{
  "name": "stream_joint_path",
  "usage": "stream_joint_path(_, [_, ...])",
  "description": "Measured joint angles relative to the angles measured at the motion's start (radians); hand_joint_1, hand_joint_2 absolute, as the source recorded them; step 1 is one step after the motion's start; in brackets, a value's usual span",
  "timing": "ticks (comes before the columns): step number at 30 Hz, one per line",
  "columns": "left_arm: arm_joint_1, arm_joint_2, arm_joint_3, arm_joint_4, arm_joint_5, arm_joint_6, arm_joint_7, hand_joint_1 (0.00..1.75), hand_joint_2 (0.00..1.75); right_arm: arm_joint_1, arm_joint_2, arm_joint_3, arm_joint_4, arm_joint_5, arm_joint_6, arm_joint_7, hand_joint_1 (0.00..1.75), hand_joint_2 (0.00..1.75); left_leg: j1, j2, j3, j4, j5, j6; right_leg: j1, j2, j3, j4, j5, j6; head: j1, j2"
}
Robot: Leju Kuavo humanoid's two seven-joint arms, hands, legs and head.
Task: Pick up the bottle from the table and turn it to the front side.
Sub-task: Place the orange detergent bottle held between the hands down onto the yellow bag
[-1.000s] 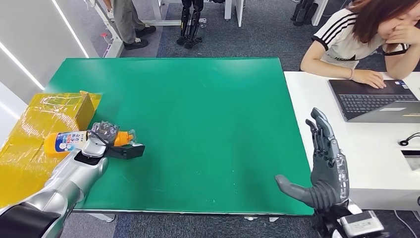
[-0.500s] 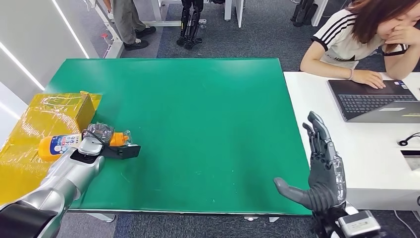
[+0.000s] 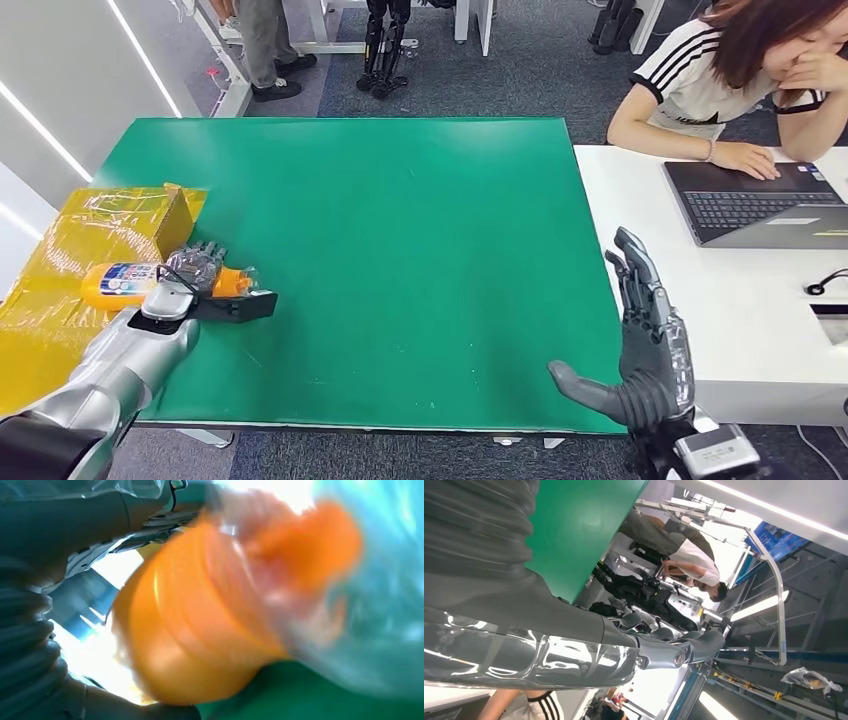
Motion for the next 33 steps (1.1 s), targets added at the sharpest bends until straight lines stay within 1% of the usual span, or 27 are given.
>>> stream_joint_path(3, [0.011, -0.019, 0.073, -0.001, 0.145, 0.029, -0.133, 0.0, 1.75, 0.001, -0.001, -0.003, 0.0, -0.026, 0.009, 0.0, 0.0, 1.75, 0.0, -0.005, 0.001, 0.0, 0.0, 0.0, 0.0, -0.005, 0.002, -0.001, -0.002, 0.002, 0.0, 0.0])
stream_joint_path(6, [0.037, -0.059, 0.158, -0.009, 0.27, 0.033, -0.239, 0.0, 1.75, 0.001, -0.002, -0.006, -0.001, -0.043, 0.015, -0.003, 0.0, 1.75, 0.0, -0.008, 0.0, 0.0, 0.001, 0.001, 0.0, -0.007, 0.004, -0.001, -0.002, 0.002, 0.0, 0.0])
stream_joint_path(9, [0.058, -0.097, 0.227, -0.026, 0.369, 0.026, -0.307, 0.0, 1.75, 0.001, -0.002, -0.007, -0.001, -0.051, 0.013, 0.003, 0.0, 1.75, -0.001, -0.007, 0.0, 0.001, 0.001, 0.001, -0.001, -0.006, 0.003, -0.001, -0.001, 0.002, 0.0, 0.0])
stream_joint_path(12, [0.084, -0.15, 0.307, -0.066, 0.541, 0.013, -0.391, 0.0, 1.75, 0.001, -0.002, -0.007, -0.001, -0.058, 0.003, 0.019, 0.0, 1.75, -0.002, -0.009, -0.001, 0.001, 0.001, 0.002, -0.002, -0.008, 0.003, -0.001, -0.001, 0.003, 0.0, 0.0])
stream_joint_path(15, [0.12, -0.2, 0.361, -0.112, 0.644, 0.015, -0.427, 0.0, 1.75, 0.0, -0.002, -0.006, -0.001, -0.062, -0.001, 0.026, 0.0, 1.75, -0.002, -0.009, -0.002, 0.001, 0.002, 0.003, -0.002, -0.008, 0.002, -0.001, -0.001, 0.003, 0.0, 0.0])
stream_joint_path(17, [0.156, -0.23, 0.384, -0.174, 0.741, 0.044, -0.466, 0.0, 1.75, 0.002, -0.002, -0.006, 0.002, -0.07, -0.003, 0.027, 0.0, 1.75, -0.002, -0.007, -0.003, 0.001, 0.001, 0.003, -0.002, -0.005, 0.001, -0.001, -0.001, 0.003, 0.0, 0.0])
stream_joint_path(18, [0.179, -0.245, 0.39, -0.223, 0.788, 0.08, -0.485, 0.0, 1.75, 0.003, -0.002, -0.006, 0.005, -0.078, -0.003, 0.024, 0.0, 1.75, -0.002, -0.006, -0.003, 0.002, 0.001, 0.003, -0.002, -0.004, 0.0, -0.001, -0.001, 0.003, 0.0, 0.0])
stream_joint_path(20, [0.235, -0.271, 0.381, -0.348, 0.837, 0.195, -0.506, 0.0, 1.75, 0.006, -0.001, -0.005, 0.017, -0.094, -0.003, 0.017, 0.0, 1.75, -0.002, -0.005, -0.003, 0.002, 0.0, 0.004, -0.002, -0.004, 0.0, -0.001, -0.001, 0.003, 0.0, 0.0])
stream_joint_path(22, [0.299, -0.288, 0.347, -0.492, 0.857, 0.323, -0.509, 0.0, 1.75, 0.009, 0.007, -0.002, 0.035, -0.103, -0.004, 0.011, 0.0, 1.75, -0.002, -0.005, -0.003, 0.002, -0.001, 0.004, -0.002, -0.004, 0.0, -0.002, -0.002, 0.004, 0.0, 0.0])
stream_joint_path(23, [0.329, -0.293, 0.323, -0.56, 0.871, 0.369, -0.51, 0.0, 1.75, 0.011, 0.014, 0.0, 0.044, -0.104, -0.004, 0.009, 0.0, 1.75, -0.002, -0.005, -0.004, 0.002, -0.002, 0.004, -0.002, -0.004, -0.001, -0.002, -0.002, 0.004, 0.0, 0.0])
stream_joint_path(25, [0.381, -0.299, 0.273, -0.677, 0.903, 0.413, -0.509, 0.0, 1.75, 0.015, 0.029, 0.005, 0.062, -0.105, -0.005, 0.007, 0.0, 1.75, -0.002, -0.006, -0.004, 0.001, -0.002, 0.004, -0.002, -0.005, -0.001, -0.002, -0.003, 0.004, 0.0, 0.0])
stream_joint_path(26, [0.401, -0.301, 0.25, -0.724, 0.921, 0.415, -0.512, 0.0, 1.75, 0.017, 0.035, 0.008, 0.069, -0.106, -0.004, 0.006, 0.0, 1.75, -0.002, -0.006, -0.005, 0.001, -0.002, 0.004, -0.002, -0.005, -0.001, -0.002, -0.003, 0.005, 0.0, 0.0])
stream_joint_path(28, [0.438, -0.302, 0.211, -0.805, 0.979, 0.386, -0.529, 0.0, 1.75, 0.017, 0.049, 0.013, 0.083, -0.116, 0.001, 0.008, 0.0, 1.75, -0.002, -0.005, -0.005, 0.001, -0.003, 0.004, -0.002, -0.005, -0.001, -0.002, -0.003, 0.005, 0.0, 0.0])
stream_joint_path(30, [0.471, -0.302, 0.166, -0.884, 1.027, 0.319, -0.53, 0.0, 1.75, 0.017, 0.066, 0.018, 0.103, -0.128, 0.012, 0.014, 0.0, 1.75, -0.002, -0.005, -0.005, 0.001, -0.003, 0.004, -0.002, -0.005, -0.002, -0.002, -0.004, 0.005, 0.0, 0.0])
stream_joint_path(33, [0.51, -0.302, 0.085, -0.983, 1.077, 0.185, -0.474, 0.0, 1.75, 0.019, 0.092, 0.026, 0.137, -0.135, 0.017, 0.017, 0.0, 1.75, -0.002, -0.006, -0.005, 0.001, -0.003, 0.004, -0.002, -0.006, -0.001, -0.002, -0.004, 0.005, 0.0, 0.0])
